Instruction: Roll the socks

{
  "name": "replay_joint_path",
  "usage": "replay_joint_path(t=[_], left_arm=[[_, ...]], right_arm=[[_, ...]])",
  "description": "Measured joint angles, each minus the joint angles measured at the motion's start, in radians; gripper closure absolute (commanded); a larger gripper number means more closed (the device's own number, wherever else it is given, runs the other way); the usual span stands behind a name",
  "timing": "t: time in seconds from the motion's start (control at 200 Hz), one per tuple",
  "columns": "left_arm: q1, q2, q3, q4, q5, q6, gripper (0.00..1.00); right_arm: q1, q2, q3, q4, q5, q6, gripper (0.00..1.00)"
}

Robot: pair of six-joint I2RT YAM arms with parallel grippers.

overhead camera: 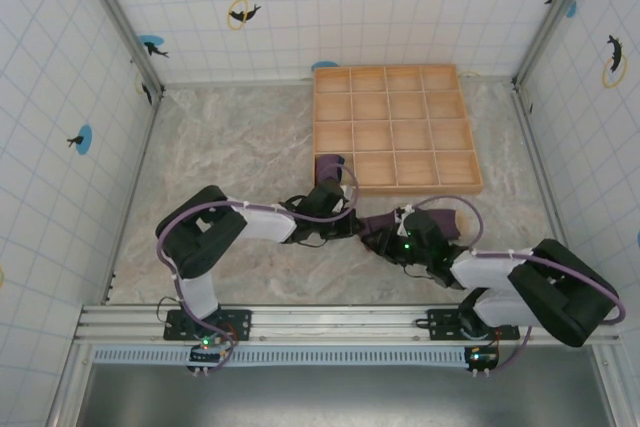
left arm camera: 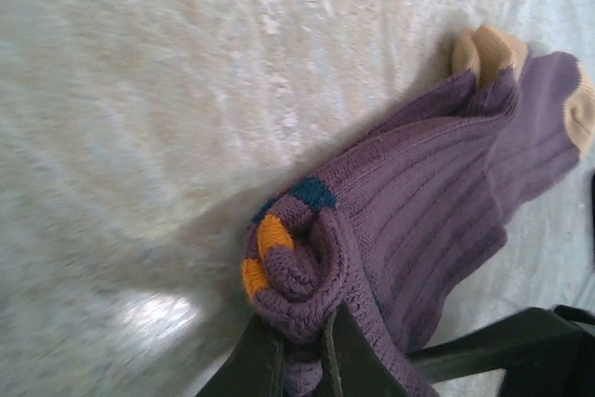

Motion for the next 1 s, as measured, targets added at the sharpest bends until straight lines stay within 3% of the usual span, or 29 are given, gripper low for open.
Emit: replay_joint_path(t=[0.135, 0.42, 0.801, 1.001], left_arm=[[0.019, -0.064, -0.004, -0.133, -0.045, -0.027, 1.00], [0.031, -0.221, -0.046, -0.386, -0.129, -0.104, 1.00], [0.032, -0.280, -0.043, -0.540, -0.148, -0.144, 1.00], [0.036, -0.268, -0.032, -0.547, -0.133, -0.144, 1.00]], right_arm=[[0.044, -0.032, 0.074, -0.135, 0.034, -0.129, 0.42], [0.222, -0.042, 0.220, -0.296, 0.214, -0.447, 0.41], [0.538, 0.048, 0.235, -0.266, 0.570, -0.872, 0.41], [0.632, 0.169, 0.255, -0.167, 0.710, -1.042, 0.42]])
